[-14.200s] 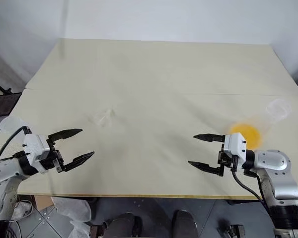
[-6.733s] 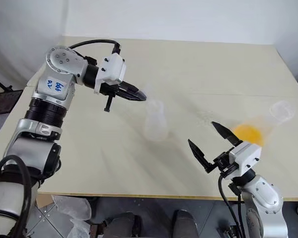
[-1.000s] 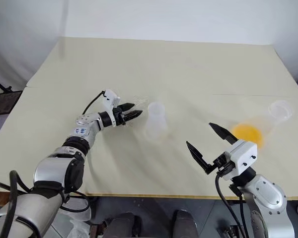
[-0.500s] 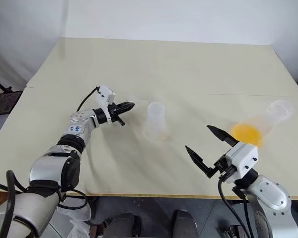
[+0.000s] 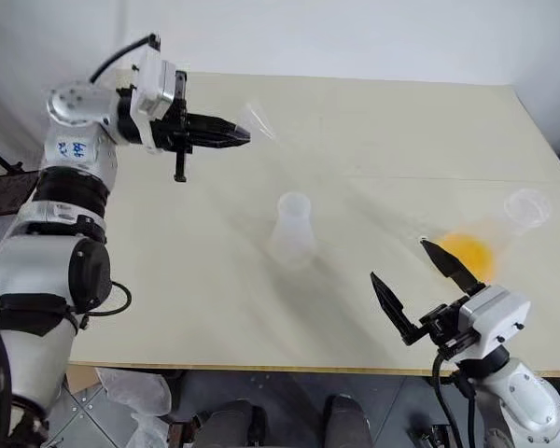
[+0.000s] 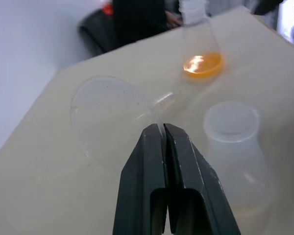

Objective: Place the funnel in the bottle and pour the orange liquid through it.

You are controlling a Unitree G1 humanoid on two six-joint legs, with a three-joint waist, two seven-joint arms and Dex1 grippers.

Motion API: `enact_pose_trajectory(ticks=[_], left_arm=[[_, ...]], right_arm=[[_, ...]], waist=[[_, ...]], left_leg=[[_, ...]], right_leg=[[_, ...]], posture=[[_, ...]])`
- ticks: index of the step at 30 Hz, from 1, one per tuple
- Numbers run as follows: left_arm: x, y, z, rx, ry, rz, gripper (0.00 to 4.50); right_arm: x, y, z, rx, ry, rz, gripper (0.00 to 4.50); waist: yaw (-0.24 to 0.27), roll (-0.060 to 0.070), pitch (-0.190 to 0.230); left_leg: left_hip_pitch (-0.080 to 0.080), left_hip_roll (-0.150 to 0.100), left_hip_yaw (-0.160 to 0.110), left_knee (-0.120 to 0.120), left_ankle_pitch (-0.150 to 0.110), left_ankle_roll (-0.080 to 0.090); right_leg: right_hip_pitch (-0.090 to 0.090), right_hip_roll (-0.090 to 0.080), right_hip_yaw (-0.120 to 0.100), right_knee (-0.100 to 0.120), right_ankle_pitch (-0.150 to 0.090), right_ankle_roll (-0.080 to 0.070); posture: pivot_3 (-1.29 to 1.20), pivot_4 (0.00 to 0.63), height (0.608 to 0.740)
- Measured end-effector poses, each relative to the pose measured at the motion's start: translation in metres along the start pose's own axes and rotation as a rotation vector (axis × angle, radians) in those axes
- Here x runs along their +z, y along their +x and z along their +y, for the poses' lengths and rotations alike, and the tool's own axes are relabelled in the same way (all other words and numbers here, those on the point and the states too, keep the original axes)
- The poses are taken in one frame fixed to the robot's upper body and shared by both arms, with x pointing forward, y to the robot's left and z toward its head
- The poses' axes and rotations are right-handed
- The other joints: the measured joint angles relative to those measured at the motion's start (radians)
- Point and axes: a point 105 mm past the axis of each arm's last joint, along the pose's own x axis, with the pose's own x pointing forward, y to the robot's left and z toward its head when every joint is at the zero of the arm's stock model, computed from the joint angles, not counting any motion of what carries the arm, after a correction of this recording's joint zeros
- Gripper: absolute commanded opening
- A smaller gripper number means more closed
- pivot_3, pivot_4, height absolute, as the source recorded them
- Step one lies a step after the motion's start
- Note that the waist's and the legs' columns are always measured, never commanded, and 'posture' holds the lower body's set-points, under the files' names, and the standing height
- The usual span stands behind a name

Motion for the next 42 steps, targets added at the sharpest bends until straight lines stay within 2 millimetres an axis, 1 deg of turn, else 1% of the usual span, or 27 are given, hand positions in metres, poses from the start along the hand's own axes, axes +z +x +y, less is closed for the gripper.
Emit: enact_pose_trajectory(ticks=[3, 7, 10, 12, 18, 21, 24, 30, 32, 36, 42], left_arm=[[-0.002, 0.007, -0.003, -0.048, 0.01, 0.051, 0.01], [-0.013, 0.019, -0.013, -0.144, 0.074, 0.169, 0.01], [-0.018, 0.022, -0.017, -0.189, 0.111, 0.224, 0.01], [-0.019, 0.024, -0.019, -0.207, 0.124, 0.238, 0.01], [-0.009, 0.025, -0.018, -0.235, 0.184, 0.251, 0.01], [-0.008, 0.027, -0.019, -0.244, 0.197, 0.257, 0.01], [-0.004, 0.026, -0.013, -0.233, 0.217, 0.268, 0.01], [0.021, 0.018, 0.003, -0.146, 0.229, 0.18, 0.01], [0.023, 0.015, 0.004, -0.134, 0.216, 0.163, 0.01], [0.018, 0.01, 0.0, -0.153, 0.189, 0.188, 0.01], [-0.003, 0.018, -0.017, -0.248, 0.172, 0.269, 0.01]], right_arm=[[-0.001, 0.002, 0.004, 0.002, -0.004, -0.01, 4.5], [0.001, 0.006, 0.005, -0.003, -0.022, -0.028, 4.5], [0.0, 0.007, 0.007, -0.007, -0.024, -0.038, 4.5], [0.0, 0.008, 0.008, -0.004, -0.026, -0.04, 4.5], [-0.005, 0.007, 0.009, -0.013, -0.025, -0.033, 4.5], [-0.005, 0.009, 0.008, -0.013, -0.034, -0.039, 4.5], [-0.006, 0.01, 0.007, -0.014, -0.039, -0.043, 4.5], [-0.011, 0.013, 0.012, 0.002, -0.016, -0.04, 4.5], [-0.011, 0.013, 0.012, 0.003, -0.014, -0.041, 4.5], [-0.01, 0.015, 0.011, 0.006, -0.02, -0.049, 4.5], [-0.009, 0.017, 0.01, 0.01, -0.025, -0.055, 4.5]], waist=[[-0.003, 0.0, 0.0], [-0.002, 0.0, 0.0], [-0.001, 0.0, 0.0], [-0.001, 0.0, 0.0], [0.0, 0.0, 0.0], [0.0, 0.0, 0.0], [0.0, 0.0, 0.0], [-0.001, 0.0, 0.0], [-0.001, 0.0, 0.0], [-0.002, 0.0, 0.0], [0.0, 0.0, 0.0]], left_leg=[[0.0, 0.001, 0.0, 0.0, 0.0, 0.0], [0.0, 0.001, 0.0, 0.0, 0.0, 0.0], [0.0, 0.001, 0.0, 0.0, 0.0, 0.0], [0.0, 0.001, 0.0, 0.0, 0.0, 0.0], [-0.001, 0.001, -0.001, 0.0, 0.0, 0.0], [-0.001, 0.001, 0.0, 0.0, 0.0, 0.0], [-0.001, 0.001, 0.0, 0.0, 0.0, 0.0], [0.0, 0.001, 0.0, 0.0, 0.0, 0.0], [0.0, 0.001, 0.0, 0.0, 0.0, 0.0], [0.0, 0.001, -0.001, 0.0, 0.0, 0.0], [-0.001, 0.001, -0.001, 0.0, 0.0, 0.0]], right_leg=[[0.0, 0.0, 0.0, 0.0, 0.0, 0.0], [0.0, 0.0, 0.0, 0.0, 0.0, 0.0], [0.0, 0.0, 0.0, 0.0, 0.0, 0.0], [0.0, 0.0, 0.0, 0.0, 0.0, 0.0], [0.0, 0.0, 0.0, 0.0, 0.0, 0.0], [0.0, 0.0, 0.0, 0.0, 0.0, 0.0], [0.0, 0.0, 0.0, 0.0, 0.0, 0.0], [0.0, 0.0, 0.0, 0.0, 0.0, 0.0], [0.0, 0.0, 0.0, 0.0, 0.0, 0.0], [0.0, 0.0, 0.0, 0.0, 0.0, 0.0], [0.0, 0.0, 0.0, 0.0, 0.0, 0.0]], posture=[[0.0, 0.15, 0.74], [0.0, 0.15, 0.74], [0.0, 0.15, 0.74], [0.0, 0.15, 0.74], [0.0, 0.15, 0.74], [0.0, 0.15, 0.74], [0.0, 0.15, 0.74], [0.0, 0.15, 0.74], [0.0, 0.15, 0.74], [0.0, 0.15, 0.74], [0.0, 0.15, 0.74]])
